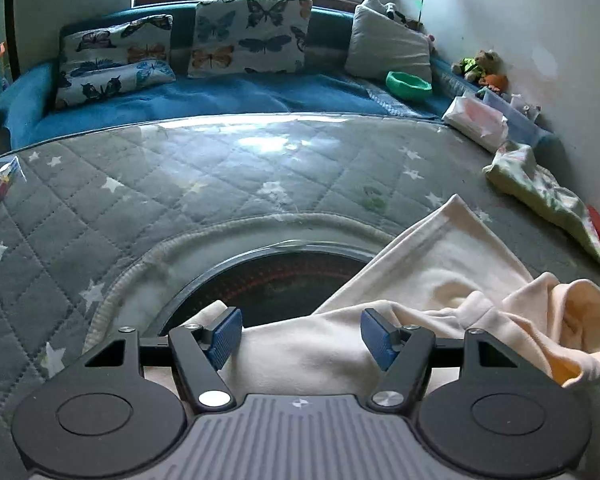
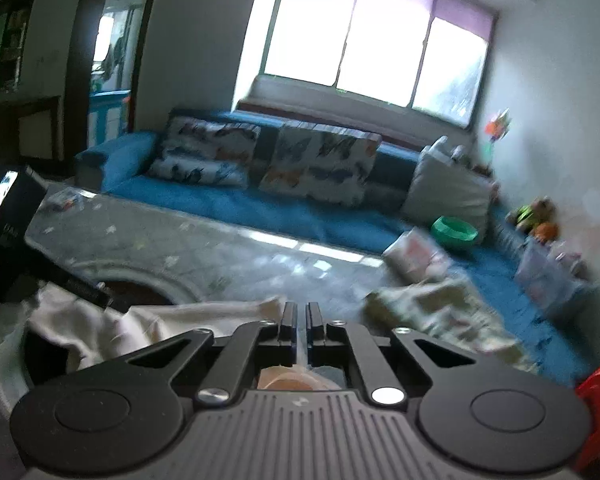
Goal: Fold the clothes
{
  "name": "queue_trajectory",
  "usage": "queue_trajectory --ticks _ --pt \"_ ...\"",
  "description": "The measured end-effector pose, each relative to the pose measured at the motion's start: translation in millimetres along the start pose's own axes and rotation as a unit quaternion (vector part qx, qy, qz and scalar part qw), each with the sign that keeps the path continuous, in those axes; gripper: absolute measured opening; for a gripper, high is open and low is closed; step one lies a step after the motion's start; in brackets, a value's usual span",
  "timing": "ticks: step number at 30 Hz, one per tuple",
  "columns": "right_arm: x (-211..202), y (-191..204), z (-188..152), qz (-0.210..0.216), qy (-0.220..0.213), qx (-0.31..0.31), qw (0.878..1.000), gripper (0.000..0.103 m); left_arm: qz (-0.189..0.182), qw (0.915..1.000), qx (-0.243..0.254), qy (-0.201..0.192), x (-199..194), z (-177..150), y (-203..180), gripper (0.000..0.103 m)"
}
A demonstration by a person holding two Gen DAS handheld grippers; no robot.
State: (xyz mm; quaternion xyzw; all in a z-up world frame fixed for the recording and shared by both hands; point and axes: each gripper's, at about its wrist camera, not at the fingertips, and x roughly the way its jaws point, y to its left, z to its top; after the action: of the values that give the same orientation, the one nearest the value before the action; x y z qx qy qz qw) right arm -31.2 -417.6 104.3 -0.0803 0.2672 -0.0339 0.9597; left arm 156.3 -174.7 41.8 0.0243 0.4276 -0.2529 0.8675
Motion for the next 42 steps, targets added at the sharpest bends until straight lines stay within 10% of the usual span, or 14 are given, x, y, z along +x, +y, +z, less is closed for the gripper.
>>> queue_trajectory --ticks 11,20,28,34,42 --pt "27 45 -34 0.14 0.065 -0.05 0.987 0.051 -0.03 0.9958 0.079 -0.035 -6 -1 -31 0.069" --pt "44 57 -53 0.104 0.088 -0.091 0.987 0.022 -0.024 0.9688 0.236 -0.07 7 -17 -71 0.069" --pt "42 41 -57 0.109 0.09 -0.072 0.987 0.012 -0.07 0.9642 0.252 -0.046 33 -16 -74 0.067" --pt "40 35 -57 0.111 0.086 -0.067 0.988 0.011 -0.073 0.969 0.231 -0.047 42 -19 -69 0.022" --pt "31 31 -56 0.109 0.067 -0.053 0.99 0.01 -0.078 0.9745 0.2 -0.066 9 -28 -62 0.011"
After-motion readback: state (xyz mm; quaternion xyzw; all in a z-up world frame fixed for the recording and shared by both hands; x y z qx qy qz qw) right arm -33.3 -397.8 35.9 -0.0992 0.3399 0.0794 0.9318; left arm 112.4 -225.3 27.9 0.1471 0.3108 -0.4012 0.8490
